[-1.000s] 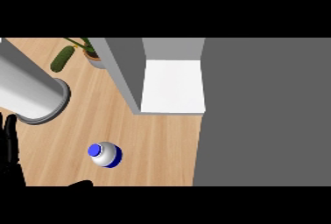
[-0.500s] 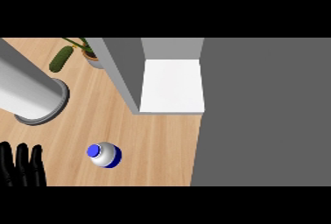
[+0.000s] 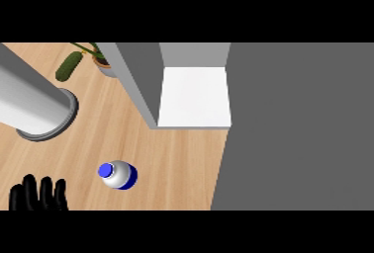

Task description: Pick up the bottled water, place it into the cabinet and close the cabinet

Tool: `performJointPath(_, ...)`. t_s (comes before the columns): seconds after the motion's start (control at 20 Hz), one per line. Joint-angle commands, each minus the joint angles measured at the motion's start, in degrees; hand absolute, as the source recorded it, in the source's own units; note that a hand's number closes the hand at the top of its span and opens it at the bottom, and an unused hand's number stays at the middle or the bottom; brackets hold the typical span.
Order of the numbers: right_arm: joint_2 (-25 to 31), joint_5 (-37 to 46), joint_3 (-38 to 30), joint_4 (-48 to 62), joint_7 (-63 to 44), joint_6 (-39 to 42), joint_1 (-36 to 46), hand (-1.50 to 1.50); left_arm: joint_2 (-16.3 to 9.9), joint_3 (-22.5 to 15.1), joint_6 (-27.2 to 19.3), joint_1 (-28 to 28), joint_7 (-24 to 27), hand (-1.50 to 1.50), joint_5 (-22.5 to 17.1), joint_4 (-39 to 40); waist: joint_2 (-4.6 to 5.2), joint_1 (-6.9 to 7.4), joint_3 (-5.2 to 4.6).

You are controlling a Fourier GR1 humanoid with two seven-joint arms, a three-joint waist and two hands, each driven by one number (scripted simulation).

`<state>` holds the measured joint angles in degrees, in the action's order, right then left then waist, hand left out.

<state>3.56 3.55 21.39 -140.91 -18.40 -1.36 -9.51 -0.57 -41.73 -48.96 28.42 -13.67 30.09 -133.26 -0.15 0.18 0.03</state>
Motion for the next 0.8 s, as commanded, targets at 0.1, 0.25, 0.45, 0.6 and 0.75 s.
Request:
performJointPath(0.1, -0.1, 5.7, 4.3, -3.0, -1.3, -1.5, -0.8, -1.50, 0.1, 1.5, 1.4, -0.9, -7.2, -1.50, 8.4, -1.6, 0.08, -0.36, 0.01)
performJointPath(0.25, 0.9, 4.0, 2.4, -3.4, -1.2, -1.5, -0.7, -1.50, -3.0, 0.2, -4.3, 1.4, 1.7, -1.50, 0.2, 3.9, -0.06, -0.04, -0.07)
performJointPath(0.45, -0.4, 7.8, 5.5, -6.5, -9.3, -4.8, 3.8, -1.50, -1.3, 7.9, -1.0, -4.3, -4.6, -1.50, -0.6, 4.3, 0.12, -0.20, -0.11)
performJointPath(0.6, 2.2, 6.2, 5.7, -7.6, -6.5, -4.0, -0.5, -1.50, -3.2, 12.0, -2.7, -5.5, 0.2, -1.50, -7.2, 7.9, 0.02, -0.44, -0.11)
performJointPath(0.75, 1.4, 7.6, 7.5, -5.5, -6.8, -5.0, 2.2, -1.50, -3.1, 10.1, -4.5, -3.3, 5.0, -1.50, -12.7, 10.2, -0.02, -0.18, -0.11)
